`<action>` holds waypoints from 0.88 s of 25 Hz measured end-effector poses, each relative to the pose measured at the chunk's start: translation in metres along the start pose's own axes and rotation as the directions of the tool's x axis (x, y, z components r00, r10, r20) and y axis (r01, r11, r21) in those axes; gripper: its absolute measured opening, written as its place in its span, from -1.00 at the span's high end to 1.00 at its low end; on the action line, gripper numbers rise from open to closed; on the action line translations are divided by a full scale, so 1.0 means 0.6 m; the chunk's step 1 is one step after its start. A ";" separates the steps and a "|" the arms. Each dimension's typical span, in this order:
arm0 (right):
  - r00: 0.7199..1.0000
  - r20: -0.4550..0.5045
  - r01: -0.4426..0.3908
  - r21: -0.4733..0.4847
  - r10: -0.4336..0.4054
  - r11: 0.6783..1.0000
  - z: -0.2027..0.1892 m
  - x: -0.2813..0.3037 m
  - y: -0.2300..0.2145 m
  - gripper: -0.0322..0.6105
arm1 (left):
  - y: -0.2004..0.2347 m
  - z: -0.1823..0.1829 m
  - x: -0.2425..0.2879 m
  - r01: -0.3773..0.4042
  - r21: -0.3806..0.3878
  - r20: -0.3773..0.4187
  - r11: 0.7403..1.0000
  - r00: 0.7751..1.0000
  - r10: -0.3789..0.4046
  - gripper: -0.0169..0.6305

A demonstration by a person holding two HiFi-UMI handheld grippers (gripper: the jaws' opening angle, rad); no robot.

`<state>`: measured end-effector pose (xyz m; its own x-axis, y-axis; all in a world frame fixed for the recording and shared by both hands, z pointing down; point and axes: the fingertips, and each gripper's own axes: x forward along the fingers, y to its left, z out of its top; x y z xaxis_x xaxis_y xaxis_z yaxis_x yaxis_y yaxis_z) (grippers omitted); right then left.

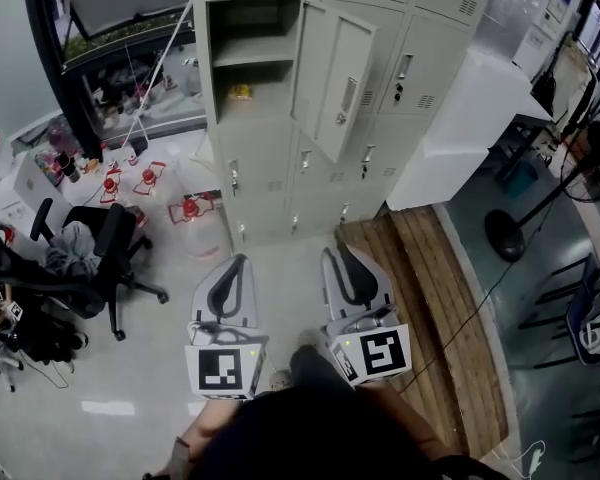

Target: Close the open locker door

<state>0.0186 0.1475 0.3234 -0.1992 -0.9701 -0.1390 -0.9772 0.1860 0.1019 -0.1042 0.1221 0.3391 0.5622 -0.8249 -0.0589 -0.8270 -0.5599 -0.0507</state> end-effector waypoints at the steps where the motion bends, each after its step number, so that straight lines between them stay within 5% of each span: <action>1: 1.000 -0.001 -0.001 -0.001 0.001 1.000 -0.002 0.008 -0.001 0.65 | 0.005 -0.002 0.006 -0.001 -0.003 -0.003 1.000 1.000 0.001 0.98; 12: 1.000 0.019 0.007 -0.011 -0.007 1.000 -0.022 0.116 -0.057 0.65 | 0.046 -0.012 0.117 -0.004 -0.006 0.014 1.000 1.000 0.004 0.98; 22: 0.999 0.036 -0.031 0.006 0.031 1.000 -0.043 0.289 -0.168 0.65 | 0.075 -0.006 0.307 -0.032 0.012 0.015 0.999 0.999 0.032 0.98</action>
<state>0.0844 -0.0434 0.3147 -0.2315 -0.9576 -0.1715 -0.9711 0.2168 0.1003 -0.0380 -0.0553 0.3292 0.5354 -0.8412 -0.0753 -0.8445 -0.5320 -0.0611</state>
